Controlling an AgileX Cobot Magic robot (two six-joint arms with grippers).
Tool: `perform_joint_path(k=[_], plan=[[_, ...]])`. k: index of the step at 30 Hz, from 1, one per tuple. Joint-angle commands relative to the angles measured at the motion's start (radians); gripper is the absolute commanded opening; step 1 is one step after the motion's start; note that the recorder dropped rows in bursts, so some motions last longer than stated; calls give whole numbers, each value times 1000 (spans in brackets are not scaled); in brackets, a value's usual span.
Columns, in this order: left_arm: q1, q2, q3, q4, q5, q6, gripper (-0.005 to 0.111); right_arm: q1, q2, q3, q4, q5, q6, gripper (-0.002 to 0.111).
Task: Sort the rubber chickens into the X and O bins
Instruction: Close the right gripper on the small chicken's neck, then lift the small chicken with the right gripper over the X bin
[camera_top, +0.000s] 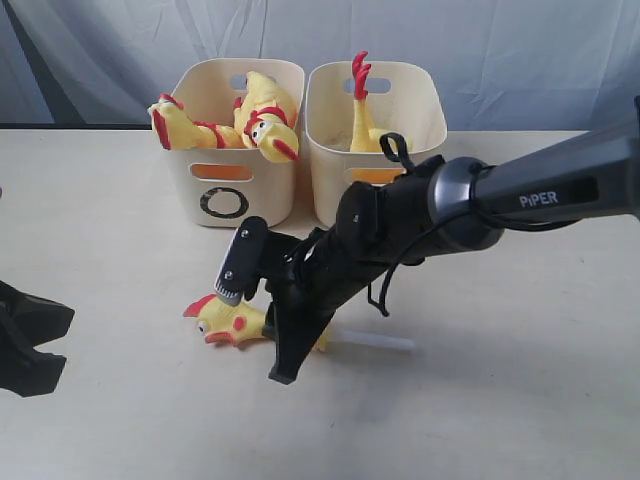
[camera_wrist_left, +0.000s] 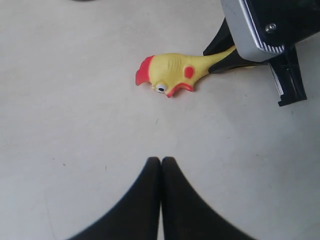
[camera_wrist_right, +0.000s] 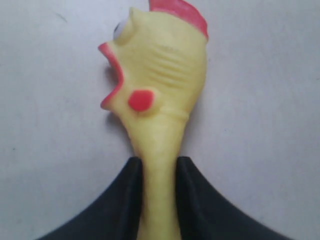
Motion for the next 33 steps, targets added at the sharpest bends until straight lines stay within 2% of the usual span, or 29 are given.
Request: perform_joint_path(k=[1, 4, 8, 19, 33], plan=[[4, -7, 7, -6, -3, -4, 0, 1, 12, 2, -54, 41, 71, 19], [4, -7, 7, -6, -3, -4, 0, 1, 26, 2, -57, 58, 89, 18], [4, -7, 7, -6, -3, -4, 0, 1, 24, -3, -57, 90, 94, -1], [4, -7, 7, -6, -3, -4, 0, 3, -104, -50, 53, 176, 113, -1], [4, -7, 7, -6, -5, -4, 0, 3, -403, -58, 218, 215, 115, -1]])
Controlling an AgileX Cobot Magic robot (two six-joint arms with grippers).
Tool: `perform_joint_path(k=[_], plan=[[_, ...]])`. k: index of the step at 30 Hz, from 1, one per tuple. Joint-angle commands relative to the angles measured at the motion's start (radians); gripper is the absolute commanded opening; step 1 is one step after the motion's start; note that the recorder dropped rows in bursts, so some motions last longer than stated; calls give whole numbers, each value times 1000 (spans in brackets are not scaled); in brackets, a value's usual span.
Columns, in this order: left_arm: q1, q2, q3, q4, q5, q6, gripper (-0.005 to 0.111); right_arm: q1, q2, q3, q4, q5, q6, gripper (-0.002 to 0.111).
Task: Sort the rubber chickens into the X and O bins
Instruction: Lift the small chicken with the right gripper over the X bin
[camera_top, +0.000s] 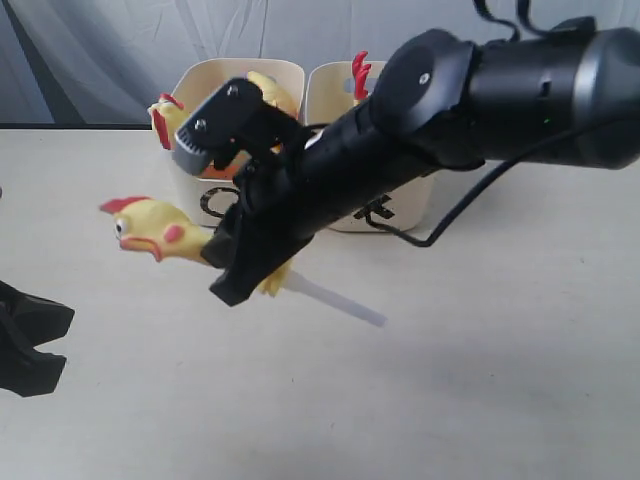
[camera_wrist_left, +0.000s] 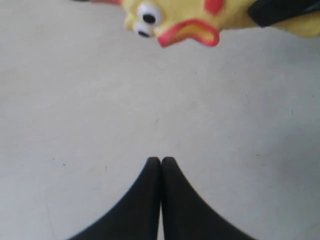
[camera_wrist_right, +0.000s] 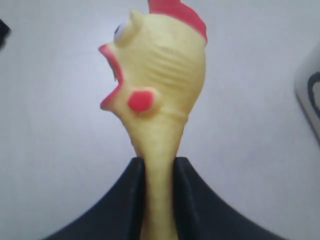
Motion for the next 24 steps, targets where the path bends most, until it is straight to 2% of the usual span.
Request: perform_joint_path(k=[1, 8, 15, 24], plan=[[4, -7, 7, -6, -5, -4, 0, 0, -104, -5, 50, 7, 3, -1], [4, -7, 7, 1, -1, -1, 0, 0, -242, -5, 47, -67, 59, -1], [4, -7, 7, 7, -1, 1, 0, -7, -354, -5, 40, -219, 89, -1], [4, -7, 9, 16, 0, -1, 0, -76, -373, -5, 16, -325, 91, -1]])
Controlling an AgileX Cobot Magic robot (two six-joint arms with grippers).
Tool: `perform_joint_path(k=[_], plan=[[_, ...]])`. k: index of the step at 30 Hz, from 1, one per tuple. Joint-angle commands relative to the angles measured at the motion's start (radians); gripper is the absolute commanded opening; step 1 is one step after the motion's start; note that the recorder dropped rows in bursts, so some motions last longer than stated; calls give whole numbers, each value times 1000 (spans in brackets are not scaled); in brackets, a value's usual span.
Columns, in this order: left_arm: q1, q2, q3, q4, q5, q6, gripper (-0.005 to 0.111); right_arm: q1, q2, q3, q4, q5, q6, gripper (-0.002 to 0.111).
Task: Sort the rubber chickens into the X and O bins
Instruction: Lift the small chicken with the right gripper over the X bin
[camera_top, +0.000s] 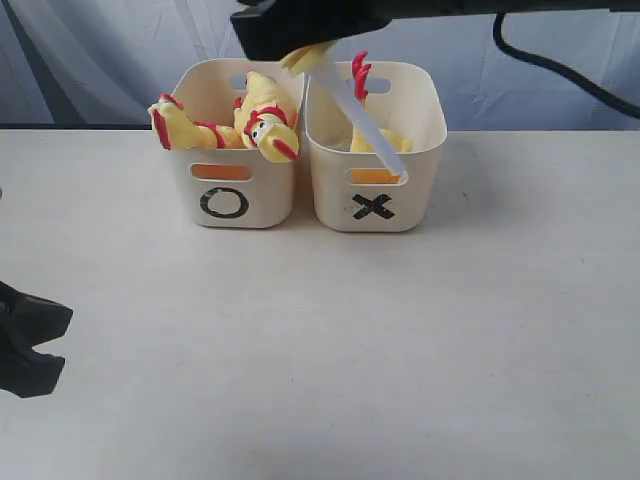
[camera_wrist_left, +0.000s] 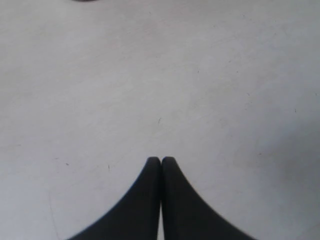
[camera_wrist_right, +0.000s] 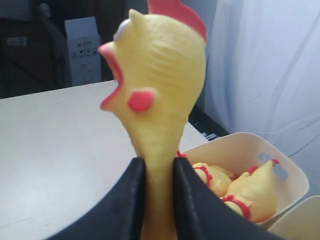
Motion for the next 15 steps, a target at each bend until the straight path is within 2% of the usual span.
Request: perform_joint_path(k=[1, 7, 15], plan=[[4, -7, 9, 6, 0, -1, 0, -39, -5, -5, -17, -69, 6, -1], [4, -7, 9, -20, 4, -1, 0, -78, 36, -5, -9, -280, 28, -1], [4, -7, 9, -33, 56, -1, 0, -78, 299, -5, -17, -770, 28, -1]])
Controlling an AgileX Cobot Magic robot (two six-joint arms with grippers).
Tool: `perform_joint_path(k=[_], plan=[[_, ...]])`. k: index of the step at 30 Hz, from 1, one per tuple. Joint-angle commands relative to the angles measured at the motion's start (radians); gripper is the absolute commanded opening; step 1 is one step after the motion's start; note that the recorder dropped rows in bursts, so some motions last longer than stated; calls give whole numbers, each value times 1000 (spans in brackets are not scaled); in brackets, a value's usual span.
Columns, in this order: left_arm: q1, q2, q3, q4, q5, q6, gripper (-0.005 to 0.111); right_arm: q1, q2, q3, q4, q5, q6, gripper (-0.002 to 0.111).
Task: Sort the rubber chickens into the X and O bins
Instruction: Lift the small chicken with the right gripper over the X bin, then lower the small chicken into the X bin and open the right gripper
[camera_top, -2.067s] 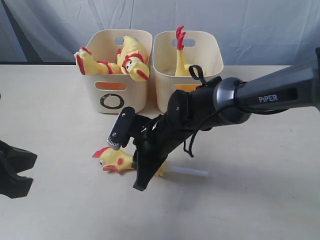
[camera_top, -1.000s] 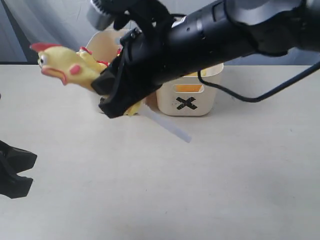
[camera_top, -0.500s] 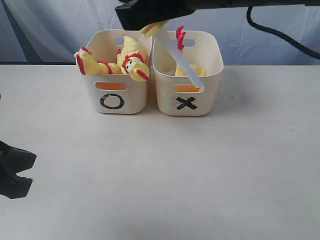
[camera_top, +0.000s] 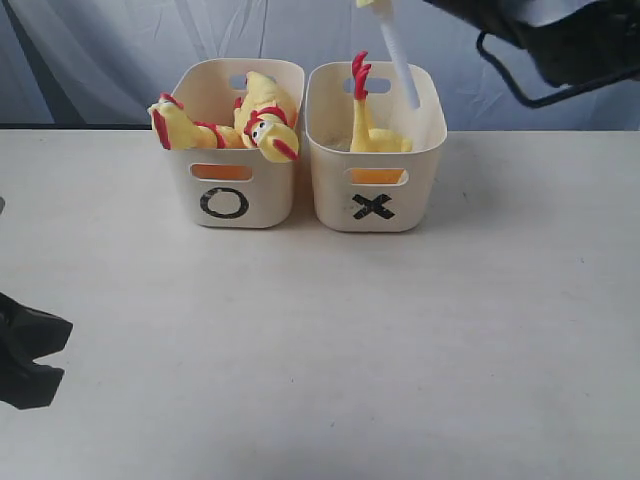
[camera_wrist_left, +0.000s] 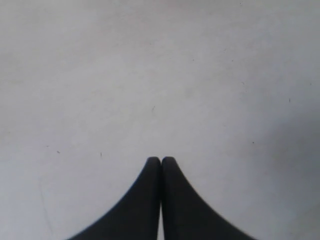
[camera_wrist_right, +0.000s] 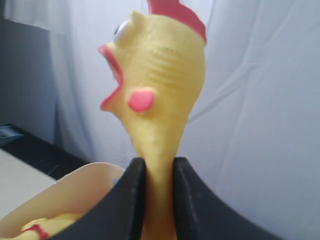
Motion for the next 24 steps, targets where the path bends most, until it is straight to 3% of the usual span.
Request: perform_joint_path(k=[1, 15, 24], plan=[[4, -7, 5, -18, 24, -1, 0, -5, 134, -15, -21, -162, 1, -1], [4, -7, 5, -36, 41, -1, 0, -6, 396, -240, 104, -371, -7, -1], [4, -7, 5, -36, 49, 3, 0, -92, 426, -261, 187, -350, -12, -1]])
